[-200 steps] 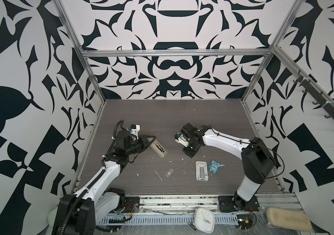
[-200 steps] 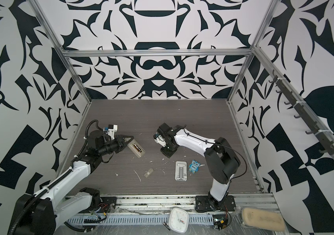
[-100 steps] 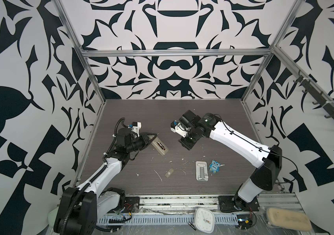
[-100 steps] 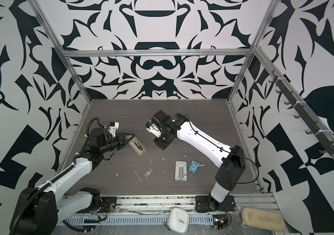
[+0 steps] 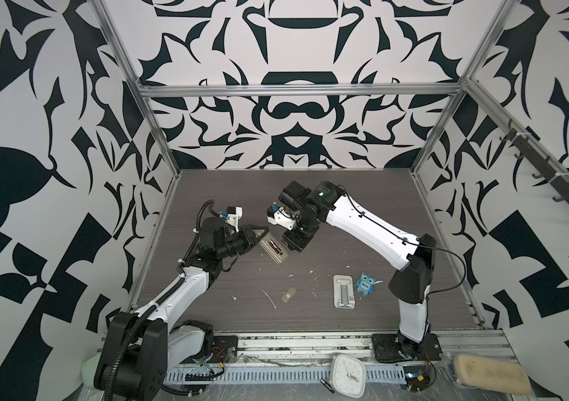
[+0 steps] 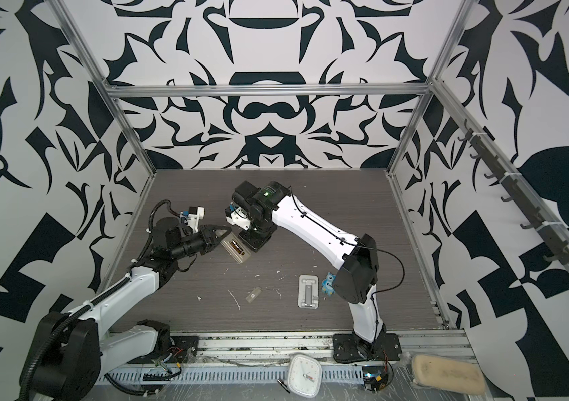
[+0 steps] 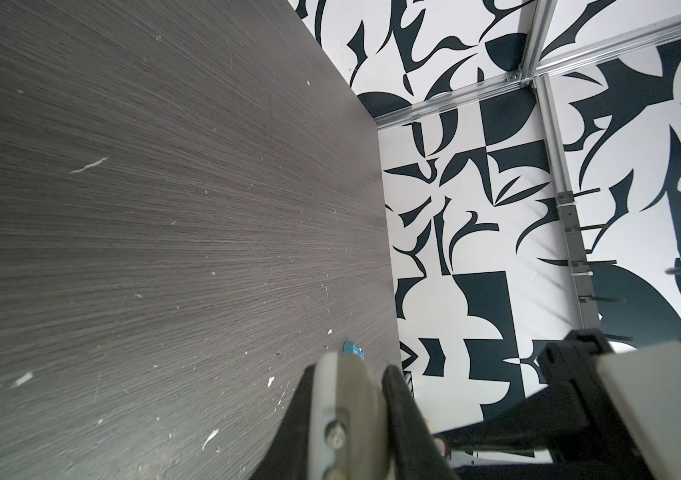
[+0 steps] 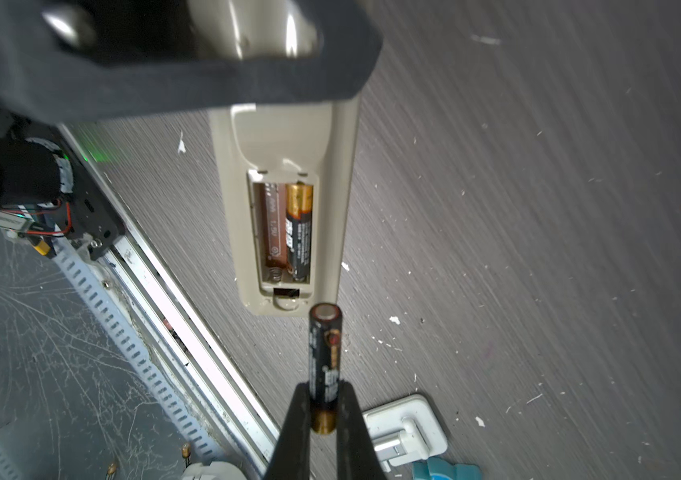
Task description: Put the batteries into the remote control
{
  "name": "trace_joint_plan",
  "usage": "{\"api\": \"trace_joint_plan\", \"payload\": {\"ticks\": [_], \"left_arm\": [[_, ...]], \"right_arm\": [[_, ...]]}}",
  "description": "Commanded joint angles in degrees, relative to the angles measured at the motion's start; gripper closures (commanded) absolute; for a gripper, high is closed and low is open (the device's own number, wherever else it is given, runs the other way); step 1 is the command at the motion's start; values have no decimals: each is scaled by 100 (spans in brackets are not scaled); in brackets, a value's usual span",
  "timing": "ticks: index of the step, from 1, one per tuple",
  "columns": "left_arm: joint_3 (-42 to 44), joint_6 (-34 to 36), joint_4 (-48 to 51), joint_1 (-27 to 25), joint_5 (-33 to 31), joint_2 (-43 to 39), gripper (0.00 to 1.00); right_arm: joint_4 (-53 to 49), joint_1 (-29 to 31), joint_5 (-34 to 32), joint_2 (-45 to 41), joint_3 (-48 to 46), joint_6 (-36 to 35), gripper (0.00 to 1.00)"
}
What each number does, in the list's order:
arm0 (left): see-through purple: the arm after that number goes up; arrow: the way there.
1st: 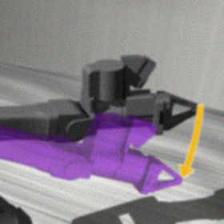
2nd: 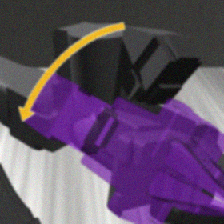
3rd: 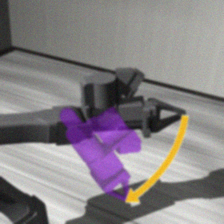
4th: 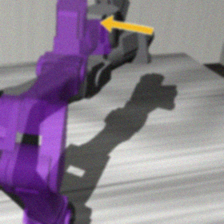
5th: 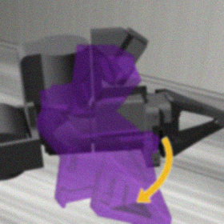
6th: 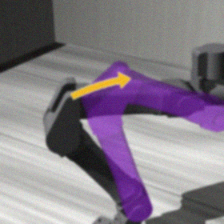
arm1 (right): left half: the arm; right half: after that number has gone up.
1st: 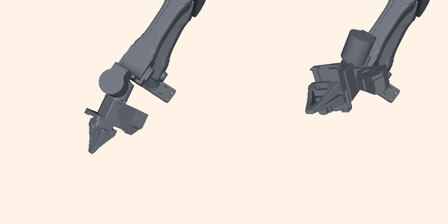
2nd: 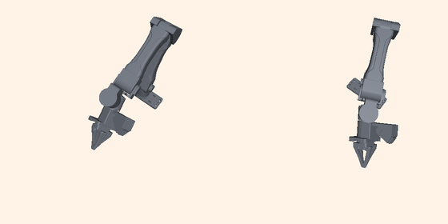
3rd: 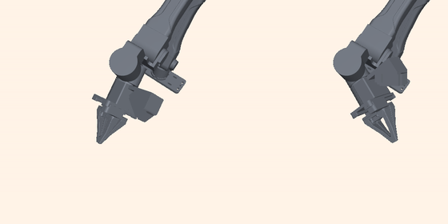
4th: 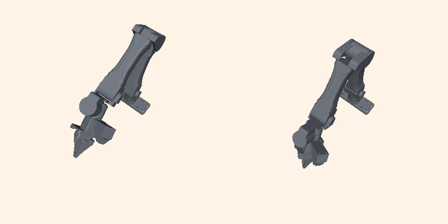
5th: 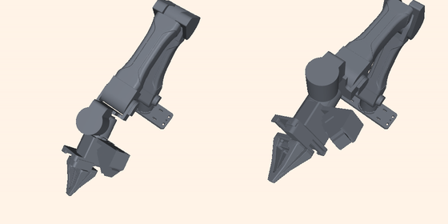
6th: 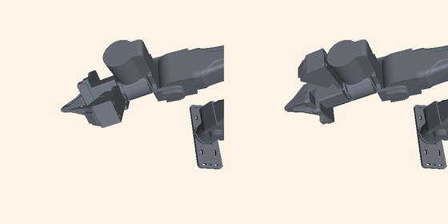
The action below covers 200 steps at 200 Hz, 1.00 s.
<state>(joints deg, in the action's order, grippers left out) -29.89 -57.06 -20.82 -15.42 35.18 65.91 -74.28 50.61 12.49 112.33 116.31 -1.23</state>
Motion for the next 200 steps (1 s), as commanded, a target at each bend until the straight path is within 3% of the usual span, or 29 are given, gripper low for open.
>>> {"api": "trace_joint_plan", "payload": {"ticks": [1,77,200], "left_arm": [[-289,-40,-406,-91,40,127,100],[-368,-520,-1549,-448,-209,897,100],[-311,-552,-1501,-619,-258,779,100]], "right_arm": [[-216,39,160,-150,141,72,100],[-227,0,175,-159,-46,80,100],[-161,-174,-68,-181,-114,186,100]]}}
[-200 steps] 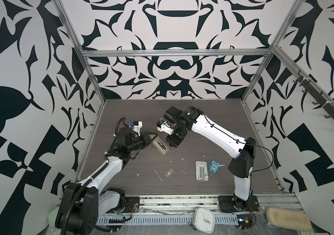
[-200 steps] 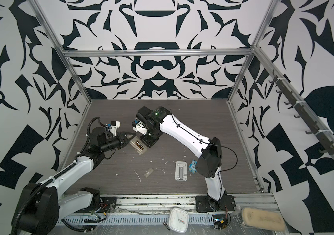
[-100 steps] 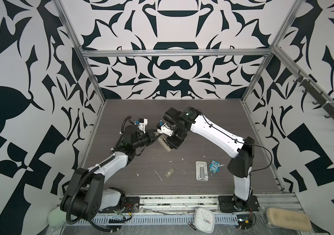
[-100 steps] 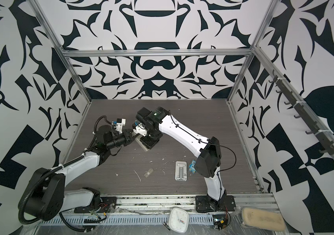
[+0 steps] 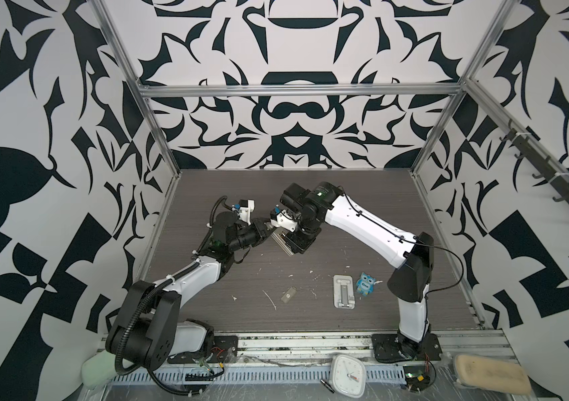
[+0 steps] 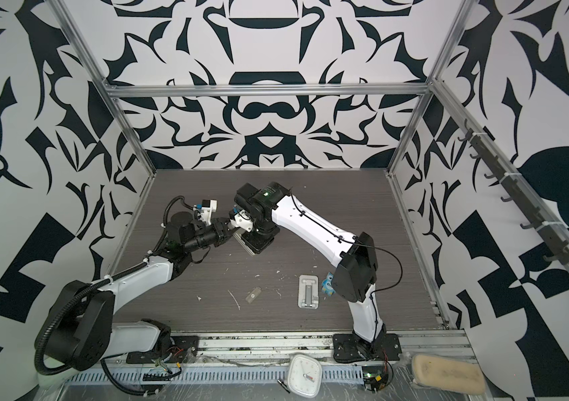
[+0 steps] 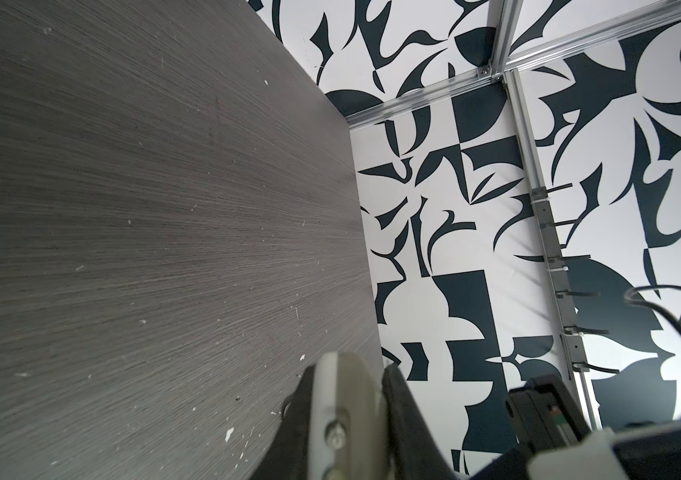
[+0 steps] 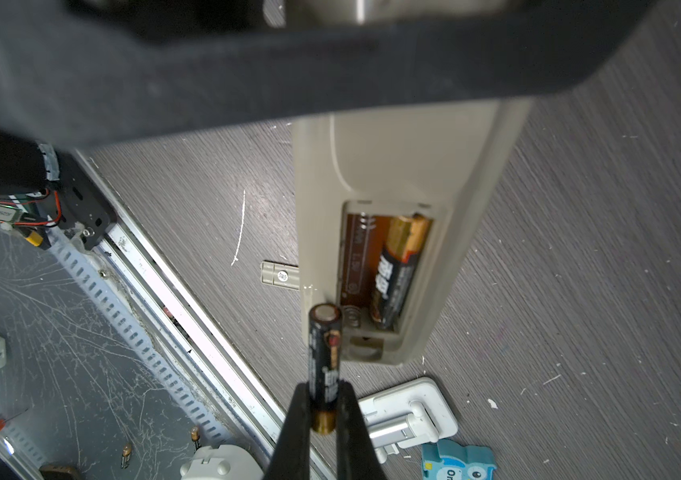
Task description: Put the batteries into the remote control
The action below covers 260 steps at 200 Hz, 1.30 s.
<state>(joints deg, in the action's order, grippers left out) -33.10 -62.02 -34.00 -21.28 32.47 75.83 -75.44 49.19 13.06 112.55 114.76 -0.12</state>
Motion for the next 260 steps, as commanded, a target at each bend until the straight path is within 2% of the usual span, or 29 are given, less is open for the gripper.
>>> {"api": "trace_joint_plan", "payload": {"ticks": [1,151,260], "left_arm": [[17,-56,-180,-34,9,-216,100],[-47,-8,-63,-110,15,-236,100],[-106,-57,-267,-105,-74,-12,100]], "right_arm": [[-43,-32,-127,-201,44,74,100],[38,-133,-295,-143,273,171,100],[27,-138,-129,47,334,182,100]]}}
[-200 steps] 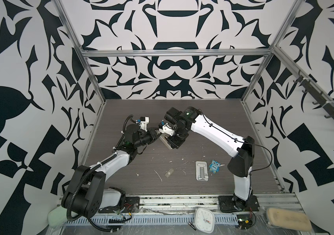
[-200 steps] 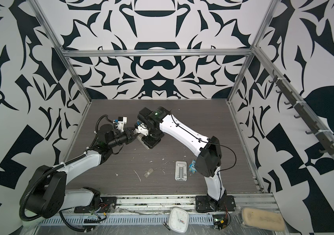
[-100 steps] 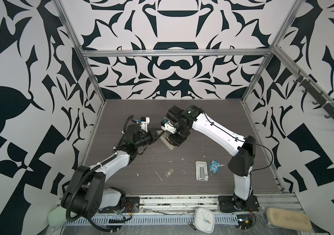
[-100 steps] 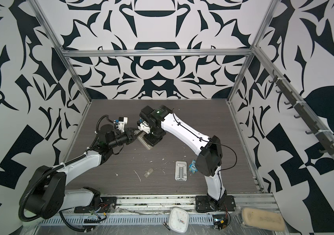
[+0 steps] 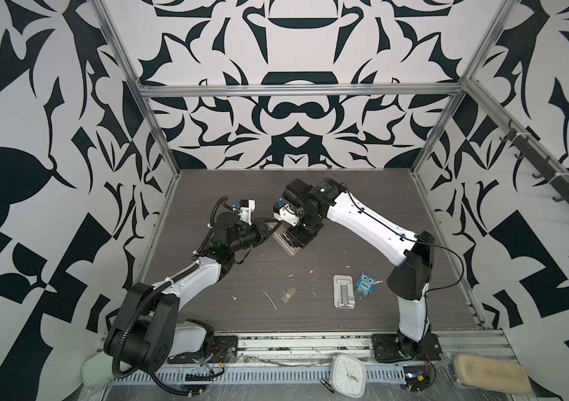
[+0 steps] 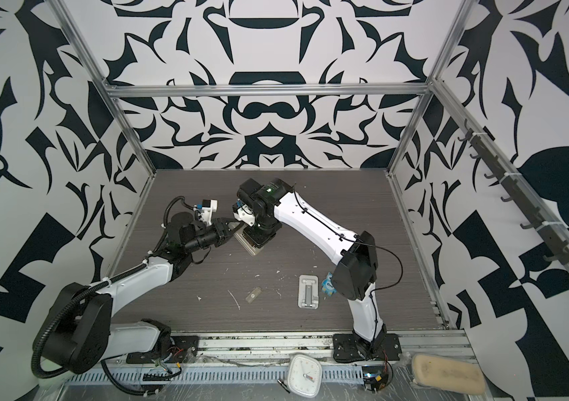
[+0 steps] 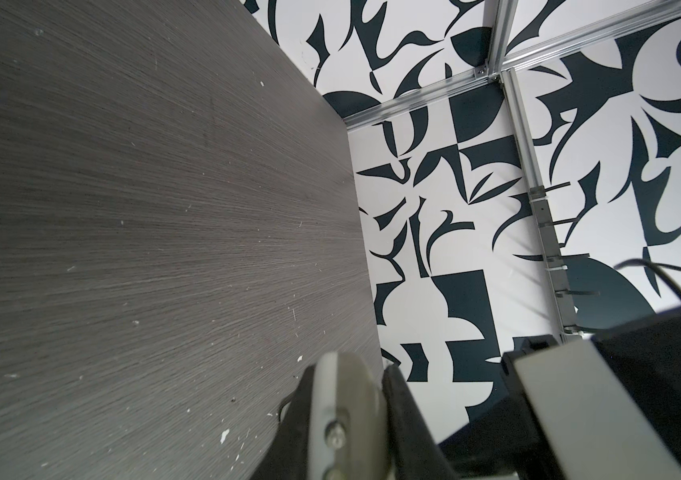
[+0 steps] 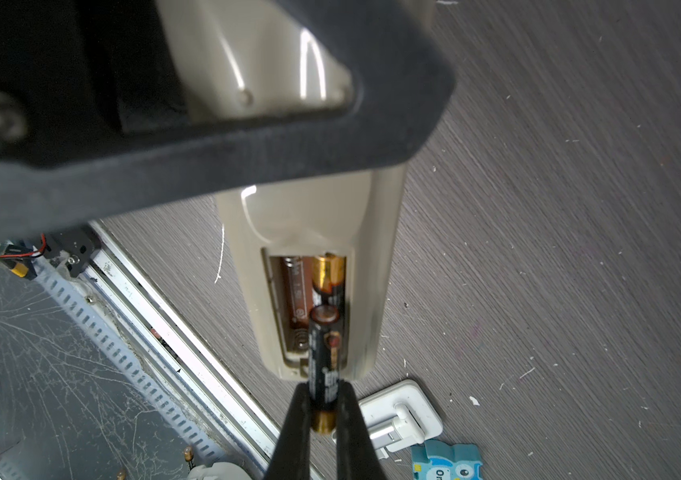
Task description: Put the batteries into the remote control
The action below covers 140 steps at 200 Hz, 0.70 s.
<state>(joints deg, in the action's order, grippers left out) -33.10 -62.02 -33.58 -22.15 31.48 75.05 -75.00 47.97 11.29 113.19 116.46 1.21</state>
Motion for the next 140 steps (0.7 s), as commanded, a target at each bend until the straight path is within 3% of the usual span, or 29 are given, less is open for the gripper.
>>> {"api": "trace_joint_plan", "payload": {"ticks": [1,140], "left_arm": [[-112,-61,-308,-22,24,74,100],[-236,-329,-878,-117,68,507,100]], "right_arm": [[-16,-15,53,-16,165,56,100],[47,-147,23,54,37,108,100]]}}
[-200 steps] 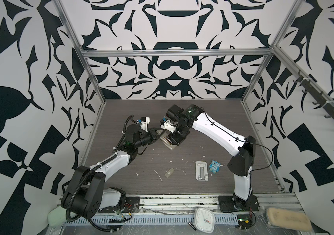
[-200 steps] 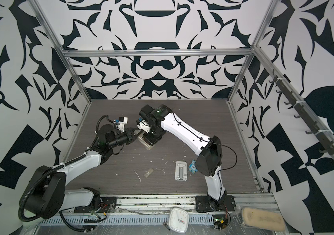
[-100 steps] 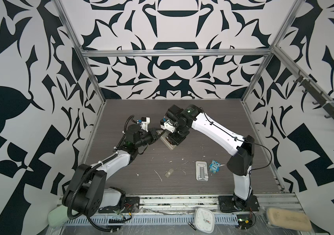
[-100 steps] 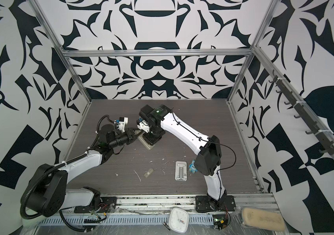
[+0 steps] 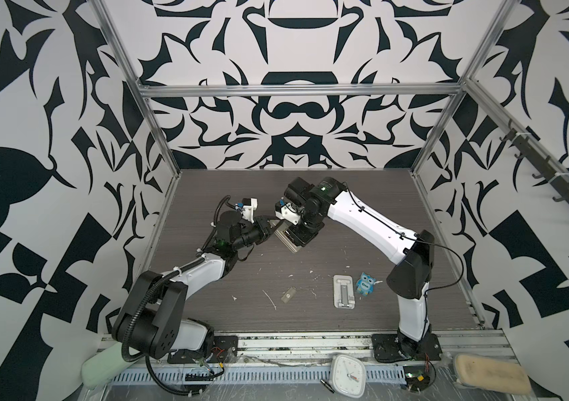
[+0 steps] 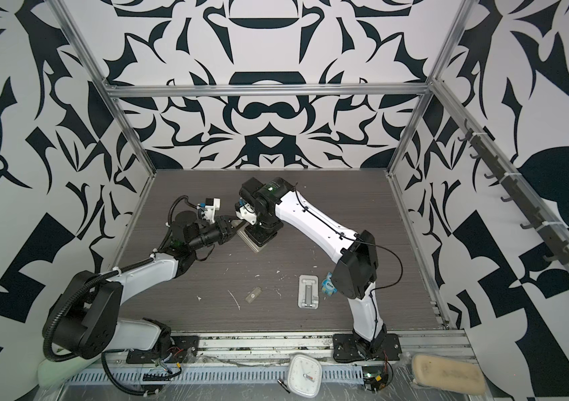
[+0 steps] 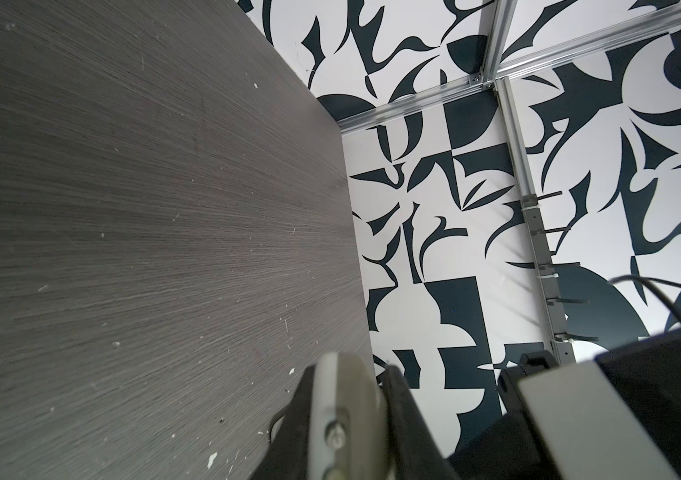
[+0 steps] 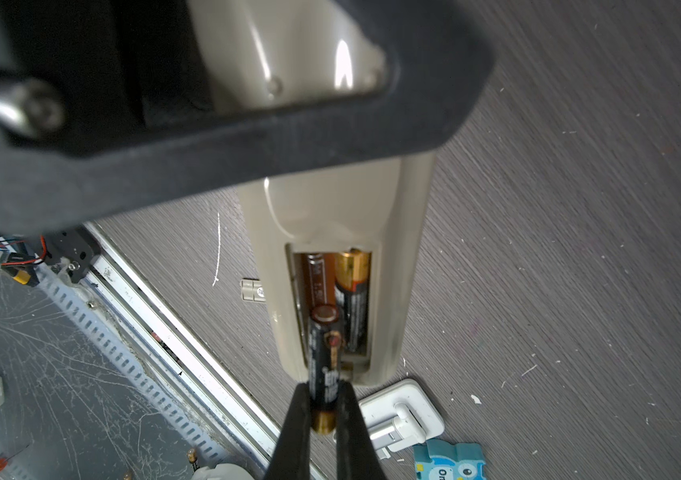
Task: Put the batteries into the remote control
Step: 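Tilt the battery down into the compartment with the right gripper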
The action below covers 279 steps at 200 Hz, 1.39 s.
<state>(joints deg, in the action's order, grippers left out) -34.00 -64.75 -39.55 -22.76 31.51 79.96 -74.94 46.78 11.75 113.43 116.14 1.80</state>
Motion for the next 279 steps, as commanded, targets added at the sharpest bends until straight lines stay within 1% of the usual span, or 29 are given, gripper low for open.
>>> {"api": "trace_joint_plan", "payload": {"ticks": [1,58,88,128,146,178,210,248,279], "left_arm": [[-149,-55,-281,-54,62,21,100],[-225,-90,-382,-140,47,129,100],[-257,-99,-396,-177,57,157,100],[-203,-99,-400,-180,58,102,100],[-183,-99,-396,-180,66,90,100],[-159,-108,-387,-181,75,48,100],[-156,-108,-356,-183,101,37,100],[-197,-108,-295,-185,237,26,100],[-190,-64,-154,-176,411,-22,100]], "right_arm": [[41,-33,-23,34,77,48,100],[48,-37,26,39,55,58,97],[58,-30,9,26,35,63,91],[58,-29,-27,5,46,76,79],[56,-29,-41,-4,58,92,76],[17,-30,-74,-30,128,93,68],[8,15,-102,-75,214,56,64],[-134,68,-312,-182,277,-17,60],[409,73,-114,-600,-116,6,58]]}}
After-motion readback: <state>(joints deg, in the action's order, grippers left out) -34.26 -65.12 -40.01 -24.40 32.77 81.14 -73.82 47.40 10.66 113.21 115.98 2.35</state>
